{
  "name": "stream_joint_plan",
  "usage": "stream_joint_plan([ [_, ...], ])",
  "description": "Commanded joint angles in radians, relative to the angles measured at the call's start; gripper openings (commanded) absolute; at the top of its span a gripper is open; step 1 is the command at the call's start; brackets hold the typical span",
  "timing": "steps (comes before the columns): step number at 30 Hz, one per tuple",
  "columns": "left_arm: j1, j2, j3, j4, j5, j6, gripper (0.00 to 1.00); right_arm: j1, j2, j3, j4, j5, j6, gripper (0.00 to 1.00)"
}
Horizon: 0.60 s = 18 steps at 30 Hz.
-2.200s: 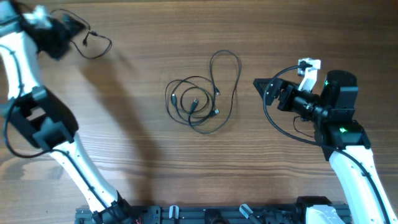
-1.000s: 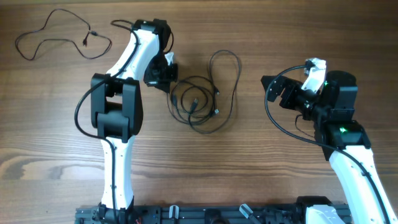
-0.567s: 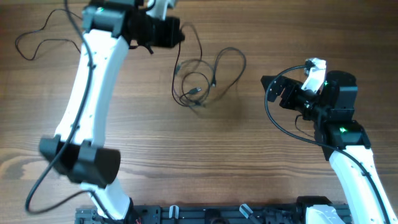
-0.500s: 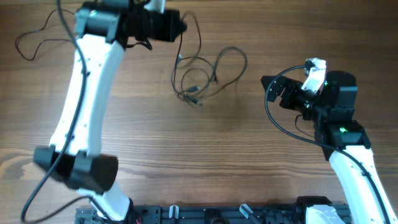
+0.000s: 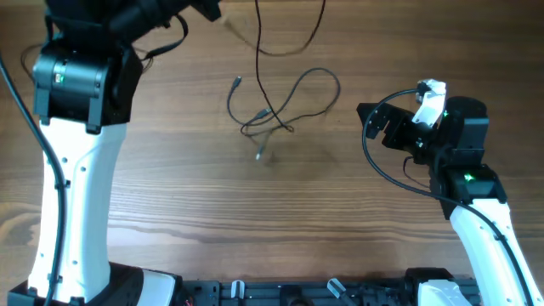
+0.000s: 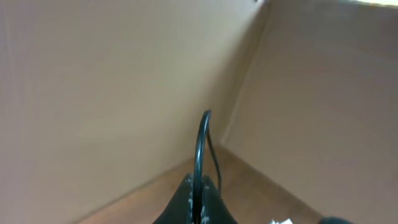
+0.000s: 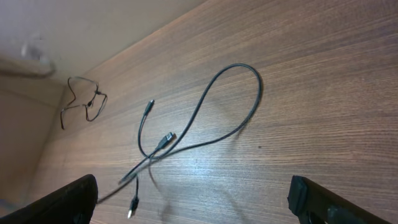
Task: Untangle cables
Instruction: 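Lift the grasped cable with the left gripper and pull it upward-left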
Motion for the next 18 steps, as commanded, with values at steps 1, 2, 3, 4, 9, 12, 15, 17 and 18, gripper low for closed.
stream_joint_plan([
  [1,-0.003,-0.033,0.013,0.156,-0.007,-0.014,0.04,0.005,0.004,0.021,0.004,0.014,0.008,1.00],
  [2,-0.003,-0.033,0.013,0.178,-0.036,-0.030,0.04,0.005,0.004,0.021,0.004,0.014,0.008,1.00],
  [3,-0.003,-0.034,0.013,0.192,-0.095,-0.063,0.04,0.005,0.004,0.021,0.004,0.014,0.008,1.00],
  [4,-0.003,-0.035,0.013,0.201,-0.171,-0.089,0.04,0.005,0.004,0.021,0.004,0.014,0.007,1.00],
  [9,-0.003,-0.034,0.013,0.190,-0.632,-0.092,0.04,0.005,0.004,0.021,0.004,0.014,0.008,1.00],
  [12,-0.003,-0.035,0.013,0.169,-0.839,-0.092,0.04,0.005,0.004,0.021,0.004,0.015,0.008,1.00],
  [15,-0.002,-0.034,0.013,0.075,-1.064,-0.092,0.04,0.005,0.004,0.021,0.004,0.017,0.007,1.00],
  [17,0.000,-0.034,0.013,0.005,-1.162,-0.093,0.04,0.005,0.004,0.021,0.004,0.021,0.007,1.00],
  [18,0.005,-0.034,0.013,-0.026,-1.175,-0.101,0.04,0.005,0.004,0.021,0.005,0.023,0.007,1.00],
])
